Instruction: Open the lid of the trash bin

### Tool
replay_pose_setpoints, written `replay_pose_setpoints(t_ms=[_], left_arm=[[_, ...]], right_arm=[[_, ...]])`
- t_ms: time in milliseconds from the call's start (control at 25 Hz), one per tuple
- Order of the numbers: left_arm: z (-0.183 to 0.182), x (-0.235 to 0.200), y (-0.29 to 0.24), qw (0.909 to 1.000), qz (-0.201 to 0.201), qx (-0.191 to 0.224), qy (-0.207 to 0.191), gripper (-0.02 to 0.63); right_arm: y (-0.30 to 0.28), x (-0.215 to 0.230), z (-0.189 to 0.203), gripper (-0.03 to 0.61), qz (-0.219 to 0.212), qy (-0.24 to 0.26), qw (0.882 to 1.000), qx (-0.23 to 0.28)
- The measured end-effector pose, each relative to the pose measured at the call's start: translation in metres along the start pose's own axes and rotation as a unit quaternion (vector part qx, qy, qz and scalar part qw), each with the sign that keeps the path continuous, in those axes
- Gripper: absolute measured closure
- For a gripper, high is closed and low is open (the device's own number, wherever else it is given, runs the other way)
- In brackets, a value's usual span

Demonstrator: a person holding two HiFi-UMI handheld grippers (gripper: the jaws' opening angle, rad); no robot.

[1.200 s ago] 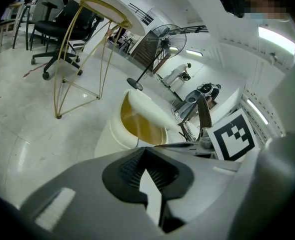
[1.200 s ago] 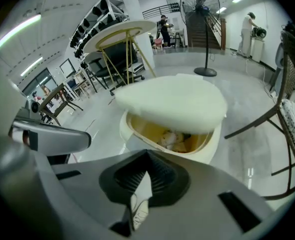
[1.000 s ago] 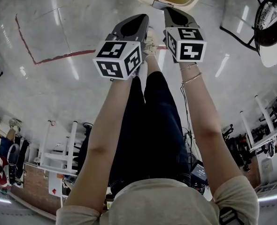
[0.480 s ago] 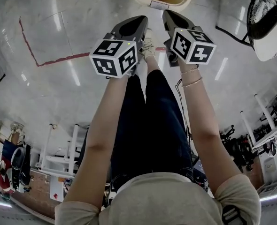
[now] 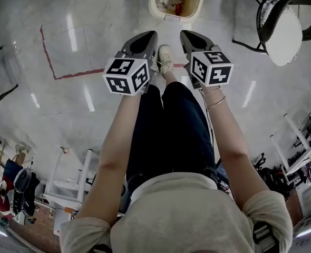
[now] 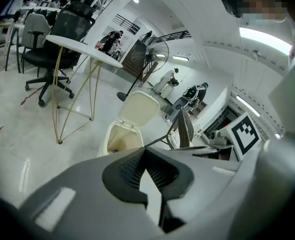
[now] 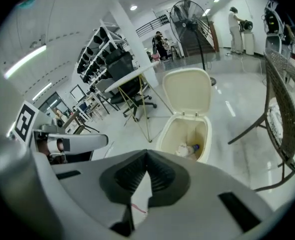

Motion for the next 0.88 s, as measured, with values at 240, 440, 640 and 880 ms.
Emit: replay_pose_setpoints(t_ms=[240, 440, 640, 880], left_arm=[[-0.033, 0.016, 0.025, 0.9998, -0.013, 0.015, -0.008, 0.606], [-0.066, 0.061, 0.061, 0.9968, 0.014, 0.032, -0.073, 0.606], [-0.085, 0.1, 0.09, 0.9917, 0.03, 0.058, -0.111, 0.606], [-0.111, 0.135, 0.13, 0.9838, 0.035, 0.095, -0.148, 0.606]], right_arm=[[0.035, -0.012, -0.031, 0.572, 0.001, 0.034, 0.999, 0.006], [0.094, -0.045, -0.059, 0.572, -0.007, 0.045, 0.996, 0.072], [0.141, -0.074, -0.07, 0.572, -0.012, 0.077, 0.992, 0.102], [0.199, -0.098, -0.101, 0.572, -0.025, 0.107, 0.98, 0.169]])
Point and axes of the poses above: the fingertips, and each gripper's own axes: y backward along the fingers, x to its right, z out of its underside, the point moved 3 cm from there along y, backward along the fingers, and after that the axes turned 11 degrees about -x, right-handed, at the moved point
